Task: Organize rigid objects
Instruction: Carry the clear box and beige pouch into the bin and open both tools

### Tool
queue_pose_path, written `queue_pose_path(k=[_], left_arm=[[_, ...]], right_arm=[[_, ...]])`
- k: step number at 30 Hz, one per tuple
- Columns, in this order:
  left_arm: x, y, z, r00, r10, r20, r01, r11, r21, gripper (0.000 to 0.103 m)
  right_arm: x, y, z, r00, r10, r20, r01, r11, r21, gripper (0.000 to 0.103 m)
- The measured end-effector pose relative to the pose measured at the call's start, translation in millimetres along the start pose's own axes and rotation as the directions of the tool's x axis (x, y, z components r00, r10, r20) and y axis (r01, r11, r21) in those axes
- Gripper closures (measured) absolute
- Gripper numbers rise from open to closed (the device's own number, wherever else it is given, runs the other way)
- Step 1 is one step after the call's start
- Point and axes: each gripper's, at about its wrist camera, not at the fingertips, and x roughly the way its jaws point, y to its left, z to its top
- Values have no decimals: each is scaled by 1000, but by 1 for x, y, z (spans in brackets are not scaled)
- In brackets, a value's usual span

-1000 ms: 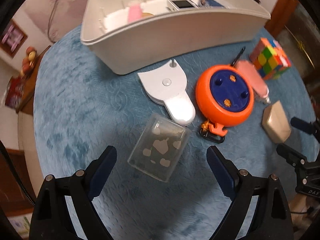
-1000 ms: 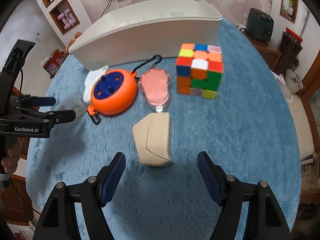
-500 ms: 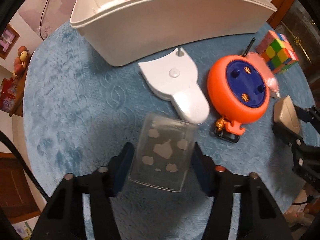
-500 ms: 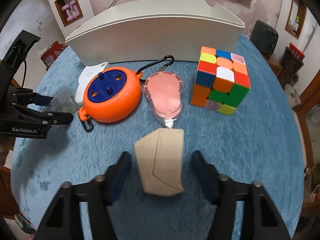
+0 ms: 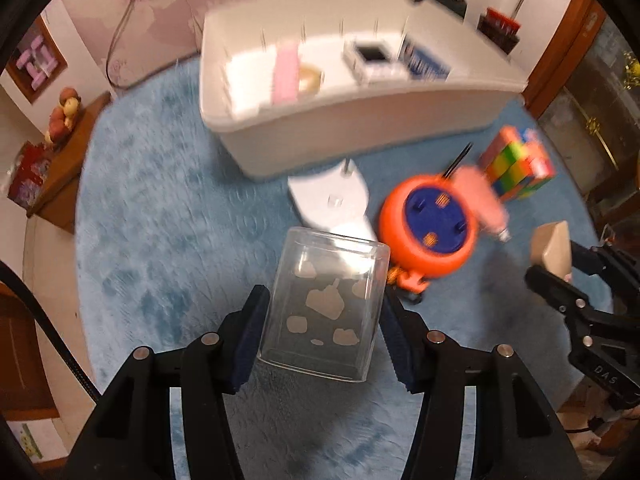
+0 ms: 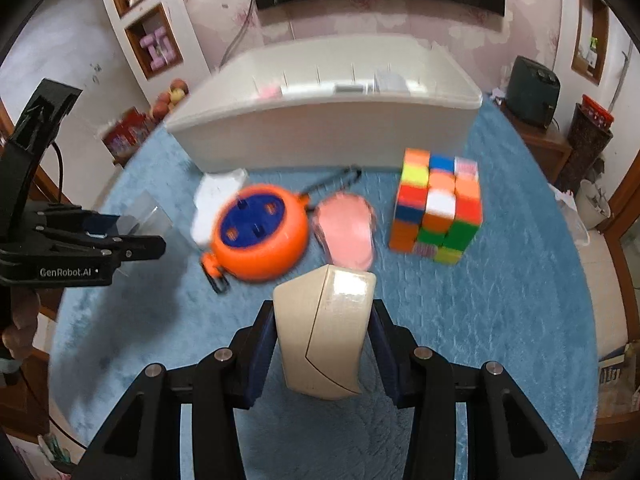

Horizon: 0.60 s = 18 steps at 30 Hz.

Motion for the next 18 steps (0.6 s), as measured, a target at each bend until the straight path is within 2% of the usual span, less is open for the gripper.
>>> queue_pose_path(k=[4,9,13,18], left_arm=[[-40,-6,19,996,-22,82,23,1000,-6,44],[-76,16,73,986,-41,160,43,999,-11,44],[-95,22,104,975,-27,222,29,1000,-4,44],[-113,32,141,962,-13,274,18,1000,-15,44]], right_arm=[[-27,1,20,997,25,71,-26,1000,9,57],[-54,10,60,986,36,160,-36,999,-4,57],[-73,20,97,973,-12,230,24,999,-48,57],[-86,23,150,960,-28,278,38,999,-32,57]])
